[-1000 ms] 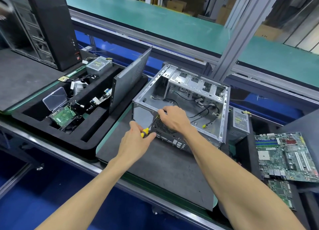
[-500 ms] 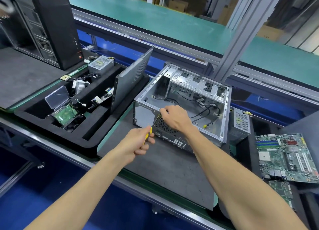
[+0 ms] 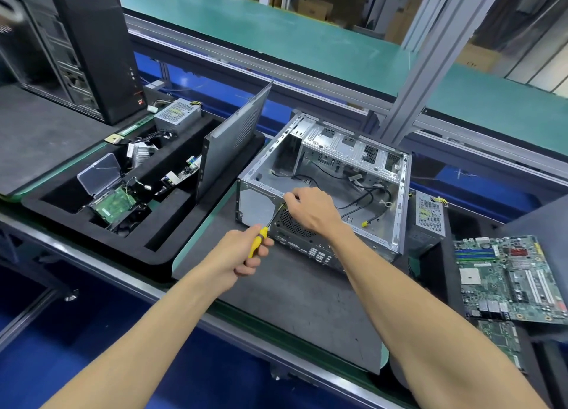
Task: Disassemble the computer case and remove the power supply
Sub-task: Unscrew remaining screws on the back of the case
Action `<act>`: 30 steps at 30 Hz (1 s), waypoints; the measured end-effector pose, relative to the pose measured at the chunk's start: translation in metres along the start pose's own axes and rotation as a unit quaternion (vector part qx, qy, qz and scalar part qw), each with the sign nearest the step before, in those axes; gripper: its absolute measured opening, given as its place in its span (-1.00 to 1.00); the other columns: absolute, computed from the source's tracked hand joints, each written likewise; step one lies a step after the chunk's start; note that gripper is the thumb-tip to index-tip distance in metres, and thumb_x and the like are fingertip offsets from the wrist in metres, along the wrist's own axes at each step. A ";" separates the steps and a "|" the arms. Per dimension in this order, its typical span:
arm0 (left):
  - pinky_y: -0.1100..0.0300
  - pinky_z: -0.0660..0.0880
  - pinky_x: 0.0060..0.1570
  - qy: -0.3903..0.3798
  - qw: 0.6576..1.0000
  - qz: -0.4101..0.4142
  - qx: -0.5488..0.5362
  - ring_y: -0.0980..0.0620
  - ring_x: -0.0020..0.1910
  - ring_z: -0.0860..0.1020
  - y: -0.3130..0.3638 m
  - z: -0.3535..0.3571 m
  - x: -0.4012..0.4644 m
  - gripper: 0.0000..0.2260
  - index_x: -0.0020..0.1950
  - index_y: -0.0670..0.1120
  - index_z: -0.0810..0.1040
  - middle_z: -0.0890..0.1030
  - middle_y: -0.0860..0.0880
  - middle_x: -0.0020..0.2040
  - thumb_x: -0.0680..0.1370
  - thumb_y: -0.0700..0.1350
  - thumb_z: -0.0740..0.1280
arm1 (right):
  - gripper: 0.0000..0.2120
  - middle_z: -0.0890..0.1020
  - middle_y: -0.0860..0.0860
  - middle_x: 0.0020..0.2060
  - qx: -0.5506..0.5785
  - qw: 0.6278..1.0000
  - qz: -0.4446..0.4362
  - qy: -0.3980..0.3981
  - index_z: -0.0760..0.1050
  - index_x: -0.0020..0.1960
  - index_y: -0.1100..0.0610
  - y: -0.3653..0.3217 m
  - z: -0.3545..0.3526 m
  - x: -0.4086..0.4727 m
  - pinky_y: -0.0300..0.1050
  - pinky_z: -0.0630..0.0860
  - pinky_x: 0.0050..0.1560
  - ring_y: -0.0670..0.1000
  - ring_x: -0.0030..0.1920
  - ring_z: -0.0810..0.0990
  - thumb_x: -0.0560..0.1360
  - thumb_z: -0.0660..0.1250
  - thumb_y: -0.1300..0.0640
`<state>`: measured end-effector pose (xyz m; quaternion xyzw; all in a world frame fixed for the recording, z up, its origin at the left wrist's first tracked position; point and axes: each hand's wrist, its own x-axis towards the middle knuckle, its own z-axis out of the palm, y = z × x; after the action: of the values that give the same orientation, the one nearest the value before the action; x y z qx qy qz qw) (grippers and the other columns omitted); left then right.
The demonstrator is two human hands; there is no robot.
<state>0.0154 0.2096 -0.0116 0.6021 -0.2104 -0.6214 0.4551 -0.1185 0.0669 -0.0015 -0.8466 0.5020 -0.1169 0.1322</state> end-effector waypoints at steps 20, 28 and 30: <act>0.34 0.00 -0.56 0.023 0.998 0.047 0.044 0.08 -0.53 0.13 -0.007 0.003 0.009 -0.72 -0.12 -0.06 0.36 0.30 0.01 -0.40 0.58 0.04 0.39 | -0.65 0.39 0.10 -0.45 -0.016 1.000 0.007 -0.004 0.24 -0.34 0.15 -0.006 -0.004 -0.002 -0.05 0.24 -0.35 0.12 -0.40 0.30 0.57 0.08 0.03; 0.33 0.14 -0.63 0.040 0.998 0.038 0.012 0.09 -0.56 0.32 -0.002 -0.002 0.009 -0.74 -0.11 -0.17 0.55 0.60 -0.01 -0.38 0.62 0.01 0.35 | -0.67 0.56 0.07 -0.42 0.044 0.994 0.031 0.096 0.41 -0.29 0.15 -0.007 0.001 -0.008 0.01 0.39 -0.29 0.09 -0.37 0.48 0.56 0.02 0.08; 0.32 0.14 -0.64 0.026 0.999 0.023 0.011 0.09 -0.56 0.31 -0.002 -0.002 0.008 -0.71 -0.06 -0.20 0.58 0.57 -0.02 -0.36 0.64 0.02 0.29 | -0.67 0.64 -0.02 -0.32 0.162 0.973 0.047 0.160 0.55 -0.17 0.12 -0.009 -0.005 -0.014 -0.07 0.42 -0.28 -0.06 -0.34 0.53 0.60 0.06 0.07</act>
<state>0.0182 0.2047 -0.0183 0.6178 -0.2188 -0.5929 0.4680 -0.1192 0.0830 0.0058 -0.7595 0.5304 -0.3245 0.1910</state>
